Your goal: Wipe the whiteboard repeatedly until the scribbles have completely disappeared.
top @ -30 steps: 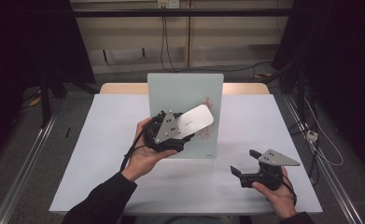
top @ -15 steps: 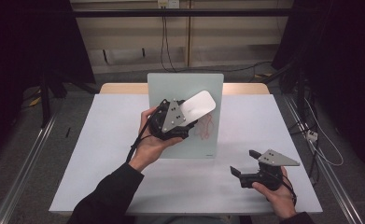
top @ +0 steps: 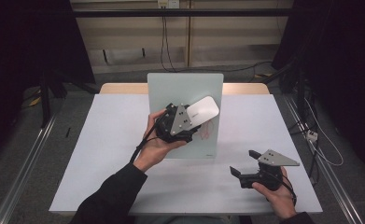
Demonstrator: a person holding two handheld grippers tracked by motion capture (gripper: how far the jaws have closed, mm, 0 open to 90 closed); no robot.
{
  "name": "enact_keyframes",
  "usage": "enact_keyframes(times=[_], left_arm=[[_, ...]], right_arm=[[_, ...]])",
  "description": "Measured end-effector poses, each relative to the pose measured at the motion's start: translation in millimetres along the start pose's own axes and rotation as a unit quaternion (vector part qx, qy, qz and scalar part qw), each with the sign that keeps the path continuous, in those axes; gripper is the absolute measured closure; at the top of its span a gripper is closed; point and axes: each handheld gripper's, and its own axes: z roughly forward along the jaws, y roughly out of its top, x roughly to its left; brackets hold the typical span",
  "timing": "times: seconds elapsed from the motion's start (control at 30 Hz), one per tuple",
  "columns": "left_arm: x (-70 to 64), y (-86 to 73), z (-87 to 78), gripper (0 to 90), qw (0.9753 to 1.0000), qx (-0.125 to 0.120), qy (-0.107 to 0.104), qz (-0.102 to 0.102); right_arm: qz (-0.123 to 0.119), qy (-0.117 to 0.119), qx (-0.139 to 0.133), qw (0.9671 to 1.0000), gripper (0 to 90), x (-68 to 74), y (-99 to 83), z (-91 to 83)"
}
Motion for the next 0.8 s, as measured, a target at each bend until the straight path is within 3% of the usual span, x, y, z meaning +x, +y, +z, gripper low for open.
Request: enact_keyframes(times=[0.2,0.6,0.67,0.8], left_arm=[[-9.3,-3.0,4.5,31.2,0.9997,0.018,-0.019,0.004],[19.3,18.6,-3.4,31.1,0.9995,-0.010,0.016,-0.026],[16.2,17.6,-2.6,31.2,0.9996,-0.005,0.018,-0.020],[5.3,12.4,2.2,31.2,0.9999,0.013,0.001,-0.005]], right_arm=[[0.000,0.000,0.000,1.0000,5.0,0.4,0.2,0.1],[0.000,0.001,0.001,1.0000,5.0,0.7,0.3,0.4],[-0.003,0.000,-0.004,1.0000,5.4,1.1,0.7,-0.2],[-0.002,0.000,-0.002,1.0000,5.3,1.7,0.4,-0.3]])
